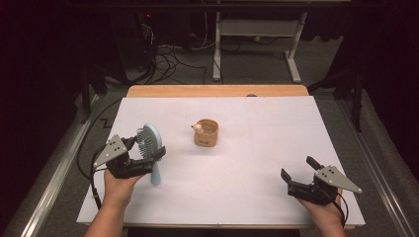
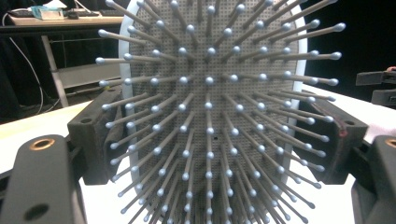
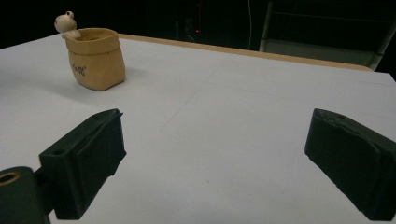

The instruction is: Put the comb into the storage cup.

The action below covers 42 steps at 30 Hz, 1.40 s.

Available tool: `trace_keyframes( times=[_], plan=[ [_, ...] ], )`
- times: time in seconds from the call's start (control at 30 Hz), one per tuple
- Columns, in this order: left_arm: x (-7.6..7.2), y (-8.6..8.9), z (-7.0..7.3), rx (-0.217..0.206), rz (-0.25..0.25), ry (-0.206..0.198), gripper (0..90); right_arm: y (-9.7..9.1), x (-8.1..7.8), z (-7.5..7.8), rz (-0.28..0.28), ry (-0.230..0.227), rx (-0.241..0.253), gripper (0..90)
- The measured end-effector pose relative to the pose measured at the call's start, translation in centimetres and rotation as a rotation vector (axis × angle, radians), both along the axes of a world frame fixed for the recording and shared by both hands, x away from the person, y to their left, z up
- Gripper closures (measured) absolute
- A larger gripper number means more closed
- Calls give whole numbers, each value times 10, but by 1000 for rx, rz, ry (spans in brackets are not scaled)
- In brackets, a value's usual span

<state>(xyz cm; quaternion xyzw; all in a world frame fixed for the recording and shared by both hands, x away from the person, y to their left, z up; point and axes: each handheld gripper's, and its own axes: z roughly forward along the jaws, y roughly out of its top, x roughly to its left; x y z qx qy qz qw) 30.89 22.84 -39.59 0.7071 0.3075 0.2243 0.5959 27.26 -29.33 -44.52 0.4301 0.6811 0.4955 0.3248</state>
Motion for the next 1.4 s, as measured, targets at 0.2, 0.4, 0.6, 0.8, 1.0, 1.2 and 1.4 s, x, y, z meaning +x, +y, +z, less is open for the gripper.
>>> trace_keyframes(
  times=[0.2,0.4,0.6,0.8,1.0,1.2,1.4],
  plan=[
    [1,-5,7,-4,1,-12,206,0,0,0,2,-1,-1,54],
    [6,-10,12,-9,1,-6,206,0,0,0,1,-3,1,54],
    [15,-20,18,2,2,13,206,0,0,0,-1,-5,5,54],
    [23,-29,23,15,-13,18,206,-1,0,0,1,-4,3,54],
    [31,-38,27,7,-34,11,206,0,0,0,2,-4,6,54],
    [40,-48,30,29,-36,8,206,0,0,0,3,-4,6,54],
    [48,-55,34,10,-45,10,206,0,0,1,2,-4,5,55]
  ],
)
